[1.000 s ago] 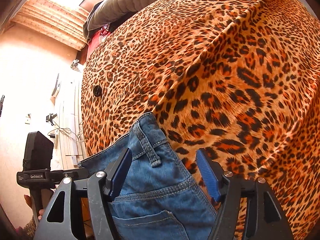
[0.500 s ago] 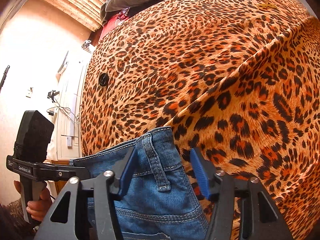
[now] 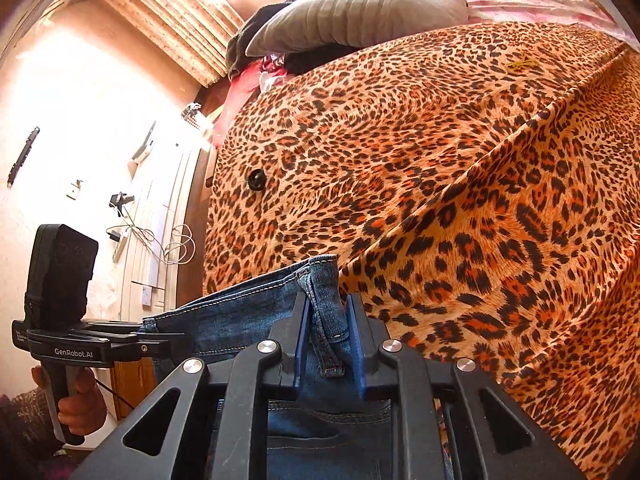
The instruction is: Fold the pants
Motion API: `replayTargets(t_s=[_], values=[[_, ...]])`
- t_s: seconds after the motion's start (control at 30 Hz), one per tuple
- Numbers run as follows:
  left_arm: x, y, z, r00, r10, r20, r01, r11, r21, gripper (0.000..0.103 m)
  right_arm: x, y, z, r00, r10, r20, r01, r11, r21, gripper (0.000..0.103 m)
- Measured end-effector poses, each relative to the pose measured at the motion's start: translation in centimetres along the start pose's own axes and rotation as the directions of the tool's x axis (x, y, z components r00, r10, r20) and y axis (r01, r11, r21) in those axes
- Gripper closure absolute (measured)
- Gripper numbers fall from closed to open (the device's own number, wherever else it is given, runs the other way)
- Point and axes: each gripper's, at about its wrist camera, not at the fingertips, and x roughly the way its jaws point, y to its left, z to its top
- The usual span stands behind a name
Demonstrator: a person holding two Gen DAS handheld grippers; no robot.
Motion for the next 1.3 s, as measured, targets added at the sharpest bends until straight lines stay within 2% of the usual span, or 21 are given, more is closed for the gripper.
replayTargets(t_s=[0.17, 0.33, 0.53, 0.67, 0.77, 0.87, 0.97, 1.03, 1.13, 1.2, 1.23, 1.27, 1.3], values=[[-2.3, -3.1, -2.8, 0.999, 0.017, 0.039, -0.022, 0.993, 0.116, 0.085, -4.7, 0.6, -2.5, 0.995, 0.038, 0.093, -0.040, 0.999, 0.017, 0.085], [-3.7, -5.9, -6.2, 0.998, 0.020, 0.051, -0.031, 0.978, 0.205, 0.085, -9.3, 0.9, -7.0, 0.982, 0.062, 0.178, -0.070, 0.997, 0.039, 0.085], [-3.1, -9.1, -11.3, 0.998, 0.061, 0.021, -0.065, 0.938, 0.341, 0.085, -13.5, -0.2, -13.9, 0.962, 0.072, 0.264, -0.100, 0.991, 0.094, 0.085], [-0.7, -10.2, -14.4, 0.994, 0.097, -0.047, -0.070, 0.911, 0.406, 0.085, -14.2, -1.3, -18.7, 0.955, 0.065, 0.290, -0.114, 0.982, 0.153, 0.085], [2.6, -10.0, -16.3, 0.982, 0.146, -0.119, -0.084, 0.904, 0.420, 0.085, -13.9, -2.3, -21.8, 0.958, 0.050, 0.282, -0.110, 0.974, 0.200, 0.085], [6.2, -9.1, -17.6, 0.961, 0.187, -0.203, -0.095, 0.915, 0.392, 0.085, -13.2, -3.2, -24.7, 0.965, 0.026, 0.260, -0.089, 0.968, 0.235, 0.085], [9.3, -8.0, -18.4, 0.939, 0.226, -0.258, -0.124, 0.926, 0.357, 0.085, -11.5, -4.5, -26.8, 0.978, -0.026, 0.207, -0.030, 0.964, 0.265, 0.085], [10.5, -7.2, -18.6, 0.928, 0.217, -0.302, -0.117, 0.941, 0.316, 0.085, -10.1, -5.8, -28.0, 0.985, -0.074, 0.153, 0.025, 0.954, 0.300, 0.081], [10.7, -6.4, -19.1, 0.921, 0.186, -0.341, -0.102, 0.963, 0.251, 0.085, -9.4, -7.6, -29.4, 0.989, -0.097, 0.116, 0.049, 0.932, 0.359, 0.081], [9.8, -6.4, -19.7, 0.919, 0.175, -0.354, -0.087, 0.964, 0.252, 0.085, -10.1, -8.0, -30.1, 0.988, -0.081, 0.134, 0.024, 0.924, 0.383, 0.081], [9.1, -6.3, -20.1, 0.918, 0.170, -0.359, -0.076, 0.962, 0.262, 0.084, -10.7, -8.2, -30.3, 0.986, -0.083, 0.144, 0.020, 0.920, 0.392, 0.077], [8.3, -6.1, -20.5, 0.918, 0.167, -0.360, -0.071, 0.961, 0.266, 0.081, -11.3, -8.4, -30.4, 0.985, -0.084, 0.154, 0.015, 0.915, 0.404, 0.074], [7.6, -5.8, -20.8, 0.920, 0.161, -0.357, -0.067, 0.963, 0.260, 0.070, -11.8, -8.8, -30.6, 0.984, -0.072, 0.166, -0.004, 0.908, 0.419, 0.069]])
